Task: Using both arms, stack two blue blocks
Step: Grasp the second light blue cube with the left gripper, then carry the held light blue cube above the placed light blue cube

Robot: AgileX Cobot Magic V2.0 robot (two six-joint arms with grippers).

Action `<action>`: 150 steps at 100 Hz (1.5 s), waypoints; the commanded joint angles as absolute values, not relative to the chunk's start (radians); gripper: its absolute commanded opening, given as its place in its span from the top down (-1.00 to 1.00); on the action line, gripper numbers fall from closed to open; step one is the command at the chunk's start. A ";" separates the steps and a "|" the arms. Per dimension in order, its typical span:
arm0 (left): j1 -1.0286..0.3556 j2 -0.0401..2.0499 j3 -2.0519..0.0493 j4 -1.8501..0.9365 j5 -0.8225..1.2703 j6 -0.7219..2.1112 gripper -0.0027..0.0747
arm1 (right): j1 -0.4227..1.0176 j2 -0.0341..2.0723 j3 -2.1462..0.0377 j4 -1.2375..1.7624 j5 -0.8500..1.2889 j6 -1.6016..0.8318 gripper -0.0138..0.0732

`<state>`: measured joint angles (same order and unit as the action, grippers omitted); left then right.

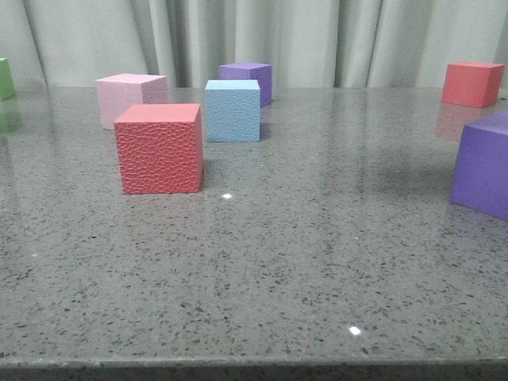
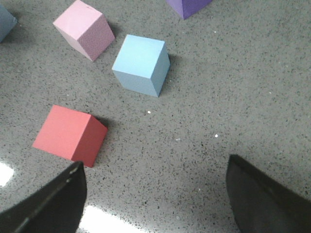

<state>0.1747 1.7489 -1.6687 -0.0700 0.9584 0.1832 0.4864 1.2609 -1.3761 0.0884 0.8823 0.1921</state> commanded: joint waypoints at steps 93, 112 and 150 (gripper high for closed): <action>0.177 1.873 -1.735 -0.116 0.899 0.231 -0.66 | 0.486 1.208 -1.397 0.088 0.867 0.149 -0.67; 0.177 1.873 -1.735 -0.119 0.898 0.231 -0.33 | 0.486 1.208 -1.397 0.088 0.867 0.149 -0.67; 0.177 1.873 -1.771 -0.146 0.943 0.123 -0.02 | 0.486 1.208 -1.397 0.086 0.865 0.149 -0.67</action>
